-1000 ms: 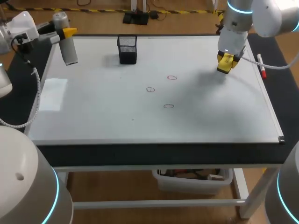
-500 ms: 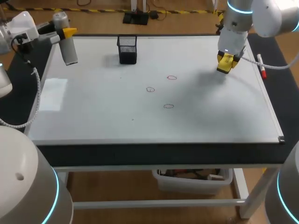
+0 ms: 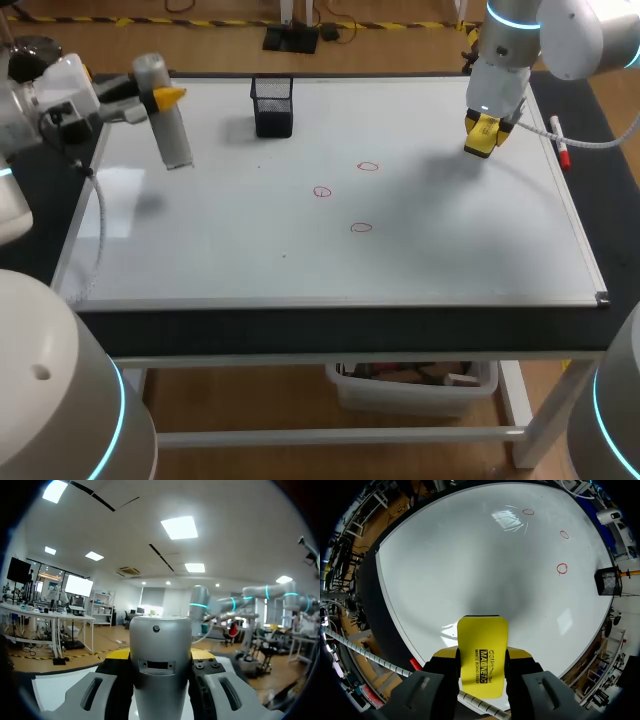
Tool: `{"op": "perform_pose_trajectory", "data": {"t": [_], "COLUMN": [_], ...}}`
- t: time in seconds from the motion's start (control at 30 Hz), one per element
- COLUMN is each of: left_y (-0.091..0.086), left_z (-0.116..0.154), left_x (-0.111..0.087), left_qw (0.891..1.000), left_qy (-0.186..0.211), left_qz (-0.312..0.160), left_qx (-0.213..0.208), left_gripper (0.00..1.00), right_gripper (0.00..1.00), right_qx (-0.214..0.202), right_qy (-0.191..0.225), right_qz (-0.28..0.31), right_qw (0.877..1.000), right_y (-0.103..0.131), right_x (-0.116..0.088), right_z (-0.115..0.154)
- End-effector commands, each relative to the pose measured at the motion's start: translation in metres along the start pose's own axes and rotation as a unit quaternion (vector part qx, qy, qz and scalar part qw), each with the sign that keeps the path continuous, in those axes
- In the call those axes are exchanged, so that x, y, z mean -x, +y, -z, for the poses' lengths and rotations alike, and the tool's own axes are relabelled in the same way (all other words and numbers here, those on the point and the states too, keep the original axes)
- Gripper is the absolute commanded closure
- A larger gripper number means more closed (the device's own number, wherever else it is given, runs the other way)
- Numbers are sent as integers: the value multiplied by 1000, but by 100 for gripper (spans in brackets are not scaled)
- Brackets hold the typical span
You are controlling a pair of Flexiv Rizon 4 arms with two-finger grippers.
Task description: Pick up the inspection probe, press it on each red-marked spot on the whiteboard one by one, put down the probe, pick up the eraser, and wipe off all the red marks.
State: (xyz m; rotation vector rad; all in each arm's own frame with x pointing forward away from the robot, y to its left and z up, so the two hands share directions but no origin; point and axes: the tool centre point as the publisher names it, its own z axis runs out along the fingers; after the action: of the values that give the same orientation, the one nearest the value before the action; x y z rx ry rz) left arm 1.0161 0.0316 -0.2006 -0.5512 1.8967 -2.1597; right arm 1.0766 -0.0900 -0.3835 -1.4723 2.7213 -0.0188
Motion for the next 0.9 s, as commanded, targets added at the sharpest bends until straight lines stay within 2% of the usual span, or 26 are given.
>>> {"op": "perform_pose_trajectory", "data": {"t": [0.03,0.17,0.43,0.5,0.7,0.9], "left_y": [5,14,27,30,38,44], "left_z": [-8,-24,-62,-71,-98,-124], "left_x": [-19,-39,-72,-76,-87,-92], "left_qw": [1000,999,995,993,986,982], "left_qy": [2,24,101,118,162,186], "left_qz": [7,17,8,18,10,9], "left_qx": [6,19,24,25,26,17], "left_gripper": [100,100,100,100,100,100], "right_gripper": [100,100,100,100,100,100], "right_qx": [-1,-1,-1,-1,-1,-1], "right_qy": [2,2,2,2,2,2], "right_qz": [1,1,1,1,1,1], "right_qw": [1000,1000,1000,1000,1000,1000], "right_y": [-1,-1,-1,-1,-1,-1], "right_x": [0,0,0,0,0,0], "right_z": [1,1,1,1,1,1]}}
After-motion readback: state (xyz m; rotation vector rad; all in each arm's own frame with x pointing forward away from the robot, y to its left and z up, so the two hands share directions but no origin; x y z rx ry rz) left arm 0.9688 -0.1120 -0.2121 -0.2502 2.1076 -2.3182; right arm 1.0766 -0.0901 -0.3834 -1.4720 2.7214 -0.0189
